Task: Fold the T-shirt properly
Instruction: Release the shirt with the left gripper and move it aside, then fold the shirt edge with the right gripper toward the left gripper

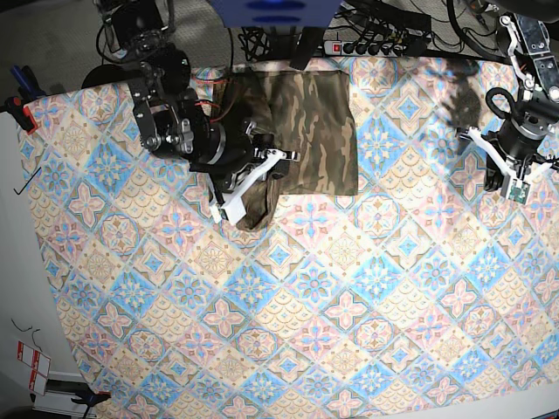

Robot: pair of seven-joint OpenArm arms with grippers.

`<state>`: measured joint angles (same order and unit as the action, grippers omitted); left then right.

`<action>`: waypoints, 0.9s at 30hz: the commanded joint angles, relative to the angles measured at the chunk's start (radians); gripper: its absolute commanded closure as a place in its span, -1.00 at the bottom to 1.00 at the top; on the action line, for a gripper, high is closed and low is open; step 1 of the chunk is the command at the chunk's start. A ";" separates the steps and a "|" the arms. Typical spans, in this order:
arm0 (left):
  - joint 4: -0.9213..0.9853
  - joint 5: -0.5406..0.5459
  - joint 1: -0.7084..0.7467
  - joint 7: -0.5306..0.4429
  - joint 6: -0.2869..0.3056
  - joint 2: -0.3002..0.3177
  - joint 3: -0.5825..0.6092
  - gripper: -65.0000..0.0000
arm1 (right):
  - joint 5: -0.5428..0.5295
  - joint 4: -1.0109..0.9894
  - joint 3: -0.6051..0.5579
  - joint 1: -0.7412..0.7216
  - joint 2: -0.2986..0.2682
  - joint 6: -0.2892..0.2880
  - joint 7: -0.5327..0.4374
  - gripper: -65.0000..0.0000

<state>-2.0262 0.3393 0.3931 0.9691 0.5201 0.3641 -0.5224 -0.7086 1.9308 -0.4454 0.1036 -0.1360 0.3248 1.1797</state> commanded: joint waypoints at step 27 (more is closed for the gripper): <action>0.232 -0.411 0.000 -0.049 -0.039 -0.198 0.420 1.00 | -0.039 0.020 0.007 0.043 -0.004 -0.016 0.065 1.00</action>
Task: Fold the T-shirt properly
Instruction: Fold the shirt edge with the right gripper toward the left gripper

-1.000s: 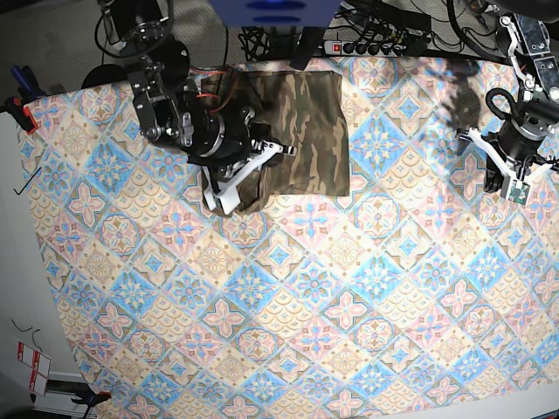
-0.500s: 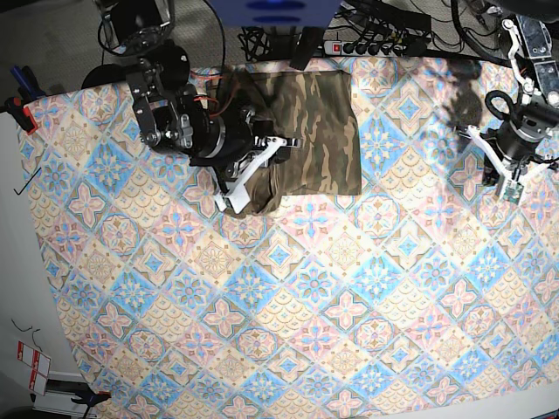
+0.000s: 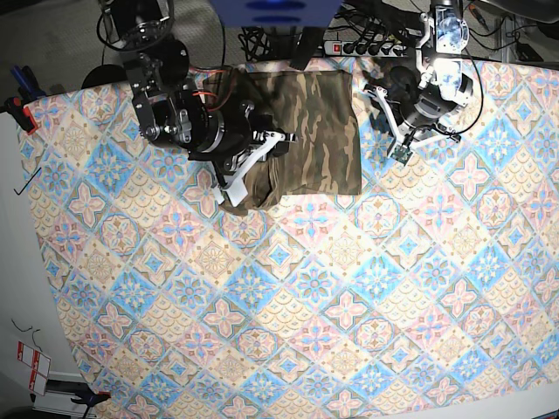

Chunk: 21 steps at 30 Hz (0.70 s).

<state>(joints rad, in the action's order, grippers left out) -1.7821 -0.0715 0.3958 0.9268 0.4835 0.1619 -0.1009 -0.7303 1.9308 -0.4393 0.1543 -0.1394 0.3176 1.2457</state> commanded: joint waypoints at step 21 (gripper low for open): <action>0.176 -0.003 -0.073 -0.039 -0.050 -0.043 0.324 1.00 | -0.450 0.005 0.081 -0.057 -0.101 -0.010 0.001 0.85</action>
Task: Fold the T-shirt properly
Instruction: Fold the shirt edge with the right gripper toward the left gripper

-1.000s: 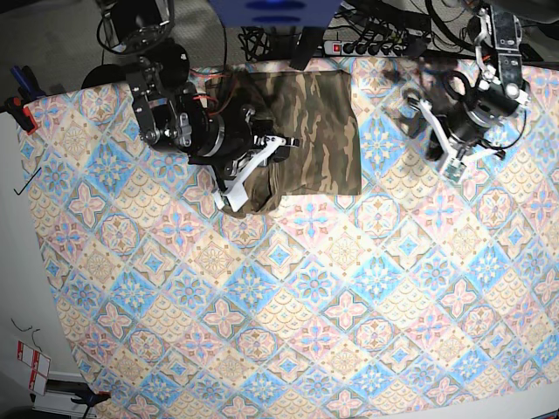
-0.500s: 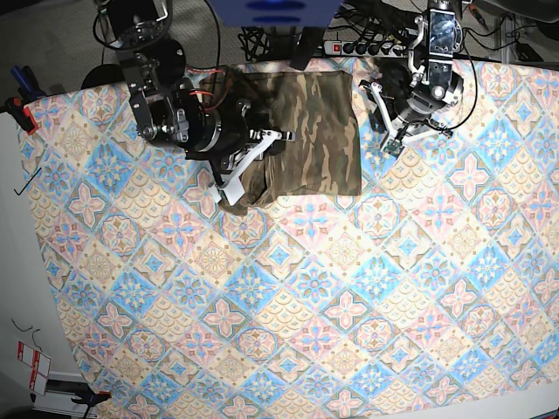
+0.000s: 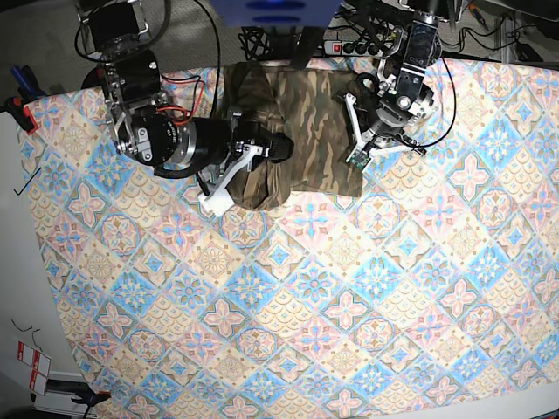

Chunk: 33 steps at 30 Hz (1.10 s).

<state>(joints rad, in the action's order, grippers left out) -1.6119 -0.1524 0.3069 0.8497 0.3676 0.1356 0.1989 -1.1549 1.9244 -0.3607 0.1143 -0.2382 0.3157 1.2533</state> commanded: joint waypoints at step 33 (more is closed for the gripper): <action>-0.087 0.081 -0.007 0.052 0.069 -0.011 -0.080 1.00 | -0.245 -0.033 0.147 -0.001 -0.033 -0.003 0.032 0.24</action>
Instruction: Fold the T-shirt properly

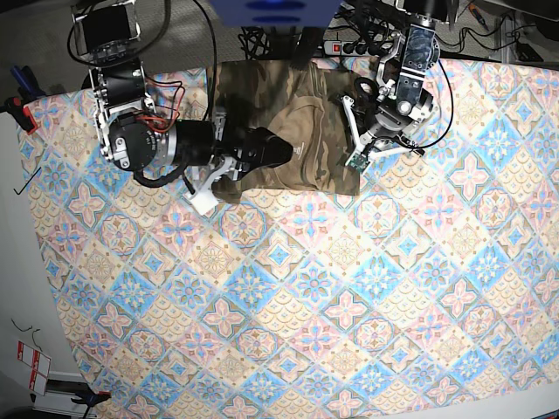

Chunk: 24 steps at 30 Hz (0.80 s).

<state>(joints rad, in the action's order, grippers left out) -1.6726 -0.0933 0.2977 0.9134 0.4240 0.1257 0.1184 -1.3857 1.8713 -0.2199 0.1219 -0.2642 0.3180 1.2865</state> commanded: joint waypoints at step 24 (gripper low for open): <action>-0.326 0.359 0.240 -0.010 0.017 -0.087 -0.119 0.41 | 1.218 0.055 0.076 0.077 -0.054 -0.007 -0.123 0.24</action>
<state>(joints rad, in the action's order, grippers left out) -1.9816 0.2577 0.5350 0.9211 0.4400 0.0441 -0.0006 -0.1619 1.9125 -0.1436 0.2058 -0.3084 0.3149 1.1774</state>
